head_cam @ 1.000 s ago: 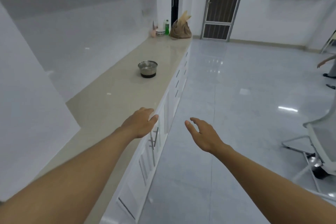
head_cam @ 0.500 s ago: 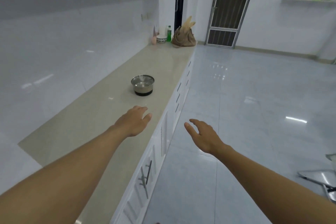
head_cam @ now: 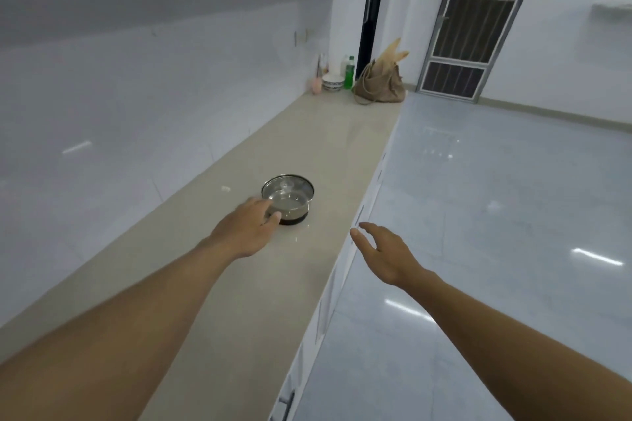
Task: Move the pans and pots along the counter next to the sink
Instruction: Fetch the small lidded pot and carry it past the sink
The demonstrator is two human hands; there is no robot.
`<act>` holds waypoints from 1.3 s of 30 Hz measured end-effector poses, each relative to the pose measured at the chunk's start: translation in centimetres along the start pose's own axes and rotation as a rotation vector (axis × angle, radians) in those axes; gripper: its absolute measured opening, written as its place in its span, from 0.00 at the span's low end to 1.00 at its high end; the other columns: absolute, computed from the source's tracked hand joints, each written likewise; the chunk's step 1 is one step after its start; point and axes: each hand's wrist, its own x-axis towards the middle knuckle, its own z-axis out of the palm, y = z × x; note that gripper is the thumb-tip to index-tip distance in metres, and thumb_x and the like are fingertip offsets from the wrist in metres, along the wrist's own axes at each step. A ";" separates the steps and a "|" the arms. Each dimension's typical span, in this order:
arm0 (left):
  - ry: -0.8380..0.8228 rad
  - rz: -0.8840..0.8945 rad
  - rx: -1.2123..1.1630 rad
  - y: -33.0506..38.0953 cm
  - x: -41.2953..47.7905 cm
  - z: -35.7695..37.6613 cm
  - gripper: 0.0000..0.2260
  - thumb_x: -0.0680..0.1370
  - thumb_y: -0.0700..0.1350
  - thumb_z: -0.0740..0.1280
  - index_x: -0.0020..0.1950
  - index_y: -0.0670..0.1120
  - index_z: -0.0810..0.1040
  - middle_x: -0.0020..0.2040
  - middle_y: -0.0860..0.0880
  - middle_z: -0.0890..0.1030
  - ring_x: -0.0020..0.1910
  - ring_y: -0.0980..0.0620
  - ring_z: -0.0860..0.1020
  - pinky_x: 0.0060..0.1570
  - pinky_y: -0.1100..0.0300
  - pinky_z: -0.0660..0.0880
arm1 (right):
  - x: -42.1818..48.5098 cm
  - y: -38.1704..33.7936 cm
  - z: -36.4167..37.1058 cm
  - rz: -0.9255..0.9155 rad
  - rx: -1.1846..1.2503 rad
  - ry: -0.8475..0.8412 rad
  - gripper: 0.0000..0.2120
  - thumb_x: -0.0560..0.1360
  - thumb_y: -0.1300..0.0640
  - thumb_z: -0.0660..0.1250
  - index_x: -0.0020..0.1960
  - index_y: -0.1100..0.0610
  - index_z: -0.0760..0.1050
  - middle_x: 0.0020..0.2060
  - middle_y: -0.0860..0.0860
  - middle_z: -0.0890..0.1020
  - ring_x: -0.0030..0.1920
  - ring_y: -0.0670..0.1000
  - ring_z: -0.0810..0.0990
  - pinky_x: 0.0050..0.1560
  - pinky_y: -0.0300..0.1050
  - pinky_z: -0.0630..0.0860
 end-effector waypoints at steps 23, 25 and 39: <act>0.097 -0.472 -0.288 -8.4 24.1 9.8 0.18 0.82 0.50 0.60 0.70 0.45 0.72 0.69 0.42 0.72 0.70 0.45 0.70 0.65 0.58 0.65 | 36.4 3.6 7.8 -0.181 -0.027 -0.399 0.28 0.84 0.42 0.57 0.78 0.57 0.65 0.73 0.56 0.74 0.73 0.55 0.70 0.73 0.50 0.65; 0.112 -0.516 -0.338 -8.9 25.0 10.9 0.17 0.82 0.50 0.60 0.69 0.47 0.71 0.68 0.42 0.72 0.69 0.45 0.70 0.63 0.58 0.65 | 37.6 3.3 8.9 -0.188 0.007 -0.410 0.28 0.83 0.43 0.58 0.78 0.57 0.64 0.72 0.56 0.74 0.73 0.55 0.71 0.72 0.49 0.65; 0.247 -0.624 -0.778 -9.2 26.3 14.3 0.24 0.82 0.50 0.63 0.77 0.49 0.63 0.69 0.48 0.75 0.69 0.51 0.73 0.73 0.50 0.67 | 38.6 2.1 14.0 -0.109 0.337 -0.366 0.22 0.85 0.46 0.56 0.78 0.47 0.62 0.64 0.49 0.80 0.64 0.54 0.78 0.59 0.41 0.68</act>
